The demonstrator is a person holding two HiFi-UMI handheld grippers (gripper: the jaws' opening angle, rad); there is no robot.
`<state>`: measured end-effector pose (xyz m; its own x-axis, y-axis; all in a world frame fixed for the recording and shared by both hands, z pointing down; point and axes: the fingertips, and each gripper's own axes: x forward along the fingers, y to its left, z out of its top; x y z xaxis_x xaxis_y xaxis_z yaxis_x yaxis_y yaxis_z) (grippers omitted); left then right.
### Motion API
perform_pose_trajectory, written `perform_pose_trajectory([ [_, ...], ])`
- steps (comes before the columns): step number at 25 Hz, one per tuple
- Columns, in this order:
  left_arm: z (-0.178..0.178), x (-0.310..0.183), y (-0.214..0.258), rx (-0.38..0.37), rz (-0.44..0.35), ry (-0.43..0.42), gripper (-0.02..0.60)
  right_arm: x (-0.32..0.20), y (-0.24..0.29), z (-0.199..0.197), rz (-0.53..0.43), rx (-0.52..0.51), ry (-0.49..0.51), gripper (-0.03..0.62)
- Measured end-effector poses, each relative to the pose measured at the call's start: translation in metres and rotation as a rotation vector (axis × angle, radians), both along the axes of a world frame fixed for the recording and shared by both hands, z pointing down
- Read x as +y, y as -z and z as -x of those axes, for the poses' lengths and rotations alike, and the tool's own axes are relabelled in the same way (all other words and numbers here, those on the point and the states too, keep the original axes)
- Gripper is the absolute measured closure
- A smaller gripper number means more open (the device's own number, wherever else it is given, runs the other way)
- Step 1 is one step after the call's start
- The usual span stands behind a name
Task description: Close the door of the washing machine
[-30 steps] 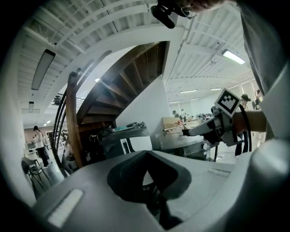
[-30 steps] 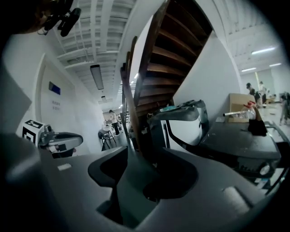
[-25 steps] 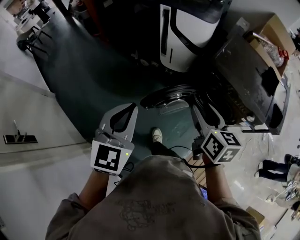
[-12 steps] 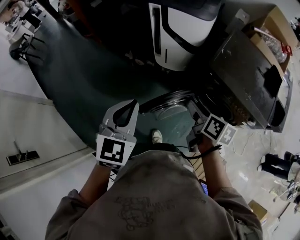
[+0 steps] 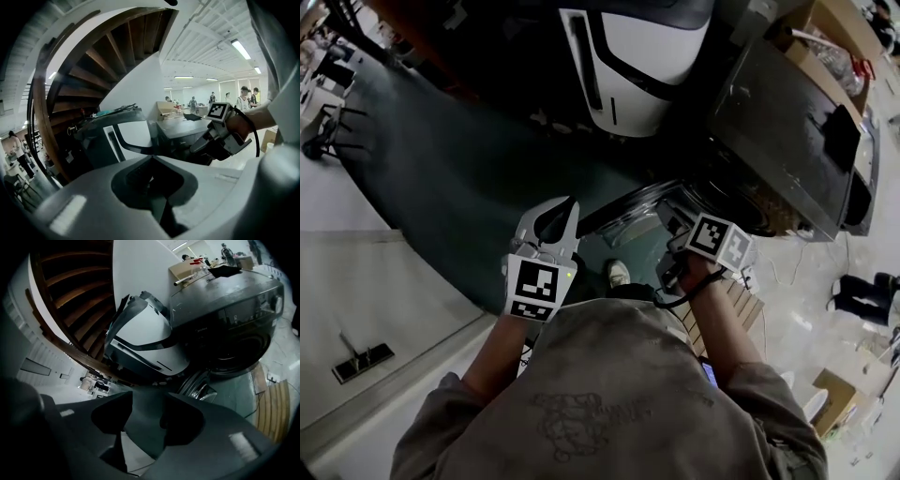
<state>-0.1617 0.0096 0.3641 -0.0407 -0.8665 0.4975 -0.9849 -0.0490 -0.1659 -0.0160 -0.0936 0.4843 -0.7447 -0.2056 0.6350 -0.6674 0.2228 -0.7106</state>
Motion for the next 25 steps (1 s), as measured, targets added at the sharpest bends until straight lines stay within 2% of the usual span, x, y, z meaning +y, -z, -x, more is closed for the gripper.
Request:
perform_pose_trajectory([
  [6, 0.019, -0.031, -0.029, 0.017, 0.042, -0.122, 0.581, 0.001, -0.037, 0.017, 0.062, 0.075, -0.084, 0.362],
  [16, 0.060, -0.064, -0.087, 0.105, 0.176, -0.279, 0.581, -0.007, -0.086, 0.048, 0.118, 0.188, -0.239, 0.359],
  [22, 0.059, -0.083, -0.115, 0.127, 0.224, -0.403, 0.581, -0.001, -0.123, 0.058, 0.175, 0.241, -0.297, 0.364],
  [25, 0.059, -0.088, -0.132, 0.140, 0.253, -0.436, 0.581, 0.000, -0.139, 0.062, 0.194, 0.268, -0.315, 0.364],
])
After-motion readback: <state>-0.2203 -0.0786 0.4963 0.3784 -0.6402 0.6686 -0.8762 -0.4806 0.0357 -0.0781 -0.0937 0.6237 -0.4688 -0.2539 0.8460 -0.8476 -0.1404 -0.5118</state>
